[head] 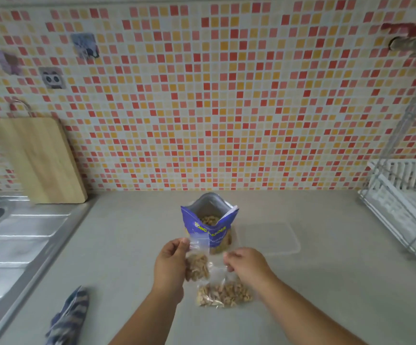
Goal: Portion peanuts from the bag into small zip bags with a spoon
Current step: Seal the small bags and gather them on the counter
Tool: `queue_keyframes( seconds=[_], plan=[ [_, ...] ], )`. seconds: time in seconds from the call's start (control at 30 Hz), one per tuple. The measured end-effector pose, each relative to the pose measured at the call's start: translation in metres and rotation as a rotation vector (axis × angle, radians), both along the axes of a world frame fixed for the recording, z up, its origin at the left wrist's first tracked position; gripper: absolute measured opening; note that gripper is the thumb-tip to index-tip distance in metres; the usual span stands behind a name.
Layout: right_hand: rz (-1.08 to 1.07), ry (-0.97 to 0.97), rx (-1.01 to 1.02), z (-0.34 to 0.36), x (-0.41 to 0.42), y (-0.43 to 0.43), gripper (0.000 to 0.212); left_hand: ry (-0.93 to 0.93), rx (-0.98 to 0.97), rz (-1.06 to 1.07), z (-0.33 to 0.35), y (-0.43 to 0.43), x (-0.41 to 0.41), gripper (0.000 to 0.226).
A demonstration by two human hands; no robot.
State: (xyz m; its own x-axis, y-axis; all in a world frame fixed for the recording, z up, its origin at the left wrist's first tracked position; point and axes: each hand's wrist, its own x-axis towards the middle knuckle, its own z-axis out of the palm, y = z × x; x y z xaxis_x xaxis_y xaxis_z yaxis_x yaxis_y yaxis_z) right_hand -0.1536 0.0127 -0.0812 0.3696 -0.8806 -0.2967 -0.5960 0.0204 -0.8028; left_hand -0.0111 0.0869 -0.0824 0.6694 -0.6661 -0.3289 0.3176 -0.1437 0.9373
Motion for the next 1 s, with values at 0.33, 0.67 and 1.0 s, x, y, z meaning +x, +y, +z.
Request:
queue_keyframes(
  seconds=[0.33,0.67,1.0],
  plan=[
    [0.216,0.636,-0.37,-0.056,0.047,0.019,0.042,-0.205,0.346,0.025,-0.084,0.016,0.039,0.014],
    [-0.142,-0.005,0.023,-0.051,0.036,0.017,0.026,-0.352,0.417,-0.04,-0.086,0.013,0.029,0.014],
    [-0.102,-0.419,0.236,-0.023,0.008,0.02,0.029,-0.689,0.369,-0.171,-0.051,0.014,0.02,0.04]
  ],
)
